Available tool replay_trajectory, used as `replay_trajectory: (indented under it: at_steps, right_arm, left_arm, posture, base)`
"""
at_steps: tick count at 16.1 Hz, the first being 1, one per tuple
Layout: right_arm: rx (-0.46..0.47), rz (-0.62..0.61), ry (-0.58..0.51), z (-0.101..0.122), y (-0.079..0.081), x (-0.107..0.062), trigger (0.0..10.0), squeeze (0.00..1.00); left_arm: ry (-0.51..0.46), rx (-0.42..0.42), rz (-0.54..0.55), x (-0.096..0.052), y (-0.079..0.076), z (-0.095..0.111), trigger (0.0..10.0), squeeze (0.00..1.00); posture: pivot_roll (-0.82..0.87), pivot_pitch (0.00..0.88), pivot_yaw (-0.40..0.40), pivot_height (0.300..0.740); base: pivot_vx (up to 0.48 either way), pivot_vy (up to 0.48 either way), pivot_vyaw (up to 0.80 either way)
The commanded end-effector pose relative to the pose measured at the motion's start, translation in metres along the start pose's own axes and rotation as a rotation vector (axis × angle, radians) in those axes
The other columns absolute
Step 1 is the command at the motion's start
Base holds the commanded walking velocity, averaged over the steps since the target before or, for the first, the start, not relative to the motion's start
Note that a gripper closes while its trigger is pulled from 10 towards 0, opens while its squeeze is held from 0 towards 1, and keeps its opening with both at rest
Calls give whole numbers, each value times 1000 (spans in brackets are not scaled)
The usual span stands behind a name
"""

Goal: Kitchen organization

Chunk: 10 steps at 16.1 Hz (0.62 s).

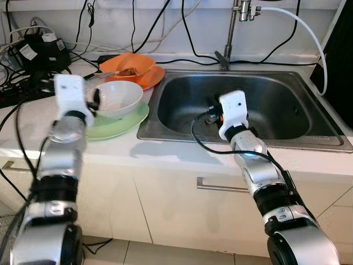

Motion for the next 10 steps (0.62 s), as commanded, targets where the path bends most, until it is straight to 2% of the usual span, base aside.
replay_trajectory:
  at_steps: [1,4,7,10]
  right_arm:
    - [-13,12,-17,7,2,1,10000,0]
    - [-23,18,-9,6,2,0,10000,0]
    - [-27,19,-6,6,2,0,10000,0]
    - [-27,23,-9,8,3,0,10000,0]
  left_arm:
    - [3,-20,30,3,6,3,10000,0]
    - [39,-123,143,3,27,2,10000,0]
    - [91,-129,161,3,31,-12,10000,0]
    - [160,-164,147,1,25,-30,10000,0]
  posture:
    - [25,0,83,740]
    - [23,0,82,740]
    - [24,0,80,740]
    - [18,0,79,740]
  base:
    - [0,0,0]
    - [0,0,0]
    - [0,0,0]
    - [0,0,0]
Point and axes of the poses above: a point about 5 cm out from each wrist's last joint towards the gripper, its own x axis pointing out of the wrist towards the gripper, its own z axis along the axis of the wrist's last joint, y = z × x, the point moved 6 cm from there along x, pointing out of the wrist towards the gripper, and after that the axes turned 13 degrees about -x, right-handed, at the moved point
